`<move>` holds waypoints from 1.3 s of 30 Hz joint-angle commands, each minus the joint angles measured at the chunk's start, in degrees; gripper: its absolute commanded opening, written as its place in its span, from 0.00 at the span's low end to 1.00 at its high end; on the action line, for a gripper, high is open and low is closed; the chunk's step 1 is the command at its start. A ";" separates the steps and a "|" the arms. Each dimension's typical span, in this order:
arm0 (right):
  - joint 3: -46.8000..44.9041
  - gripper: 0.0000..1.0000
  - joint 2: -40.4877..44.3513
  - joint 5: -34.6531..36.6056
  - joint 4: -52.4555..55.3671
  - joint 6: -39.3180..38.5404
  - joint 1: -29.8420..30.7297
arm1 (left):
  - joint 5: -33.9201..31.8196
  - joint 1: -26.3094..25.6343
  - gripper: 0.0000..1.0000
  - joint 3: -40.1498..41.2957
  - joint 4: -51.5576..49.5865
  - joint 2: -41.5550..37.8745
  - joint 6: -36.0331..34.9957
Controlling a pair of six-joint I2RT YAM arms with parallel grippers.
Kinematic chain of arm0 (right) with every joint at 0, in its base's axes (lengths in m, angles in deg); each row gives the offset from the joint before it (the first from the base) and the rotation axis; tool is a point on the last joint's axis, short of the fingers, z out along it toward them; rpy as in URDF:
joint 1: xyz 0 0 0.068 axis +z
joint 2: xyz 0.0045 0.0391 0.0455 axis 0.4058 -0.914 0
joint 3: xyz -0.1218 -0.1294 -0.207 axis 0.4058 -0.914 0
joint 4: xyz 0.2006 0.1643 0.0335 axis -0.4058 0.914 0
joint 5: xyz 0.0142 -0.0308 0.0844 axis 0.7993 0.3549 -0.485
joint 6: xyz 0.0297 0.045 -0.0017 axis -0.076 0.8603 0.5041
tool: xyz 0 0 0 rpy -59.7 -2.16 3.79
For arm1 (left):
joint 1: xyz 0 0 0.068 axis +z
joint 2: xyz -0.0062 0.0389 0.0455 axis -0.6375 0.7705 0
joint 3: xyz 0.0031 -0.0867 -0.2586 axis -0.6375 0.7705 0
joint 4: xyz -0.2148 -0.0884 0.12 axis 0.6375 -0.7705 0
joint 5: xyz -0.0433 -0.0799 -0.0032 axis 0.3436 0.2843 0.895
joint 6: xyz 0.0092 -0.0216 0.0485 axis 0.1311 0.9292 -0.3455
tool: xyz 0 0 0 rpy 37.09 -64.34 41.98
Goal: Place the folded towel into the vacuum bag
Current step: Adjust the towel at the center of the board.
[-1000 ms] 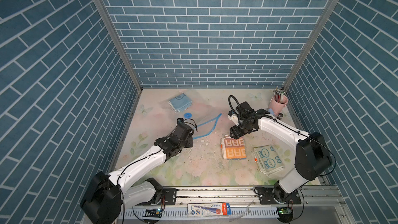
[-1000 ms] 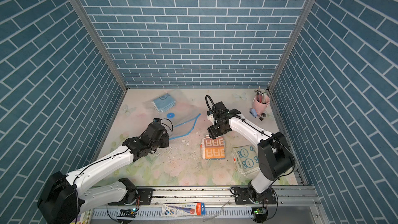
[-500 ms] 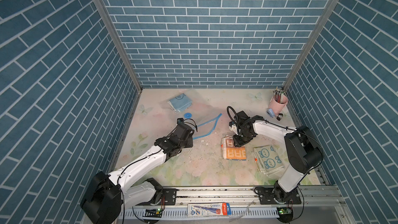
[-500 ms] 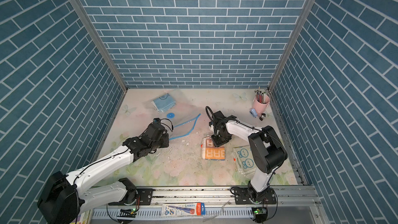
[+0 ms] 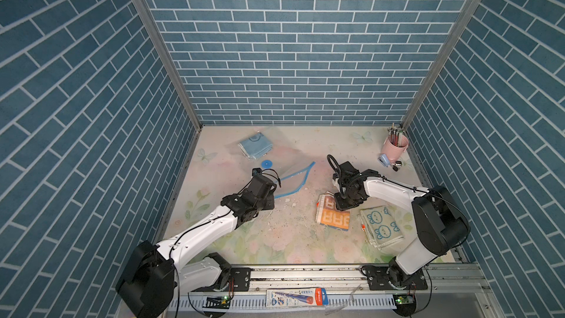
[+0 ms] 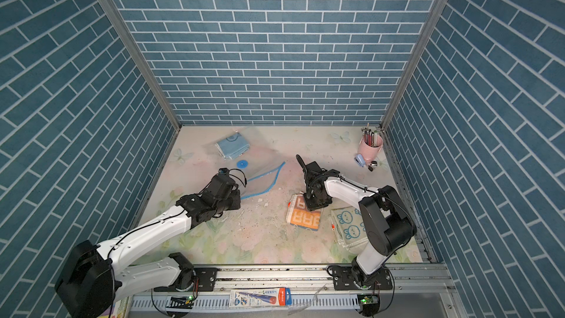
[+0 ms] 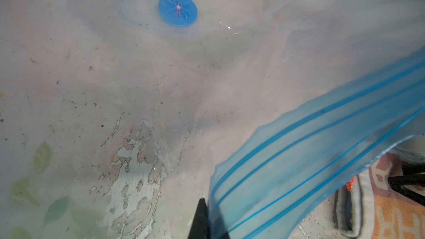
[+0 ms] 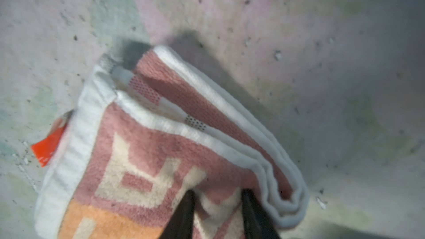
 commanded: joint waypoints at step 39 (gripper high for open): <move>-4.14 0.58 0.19 -10.65 -1.89 10.48 2.48 | -0.82 0.29 0.00 0.59 0.21 -1.18 -0.58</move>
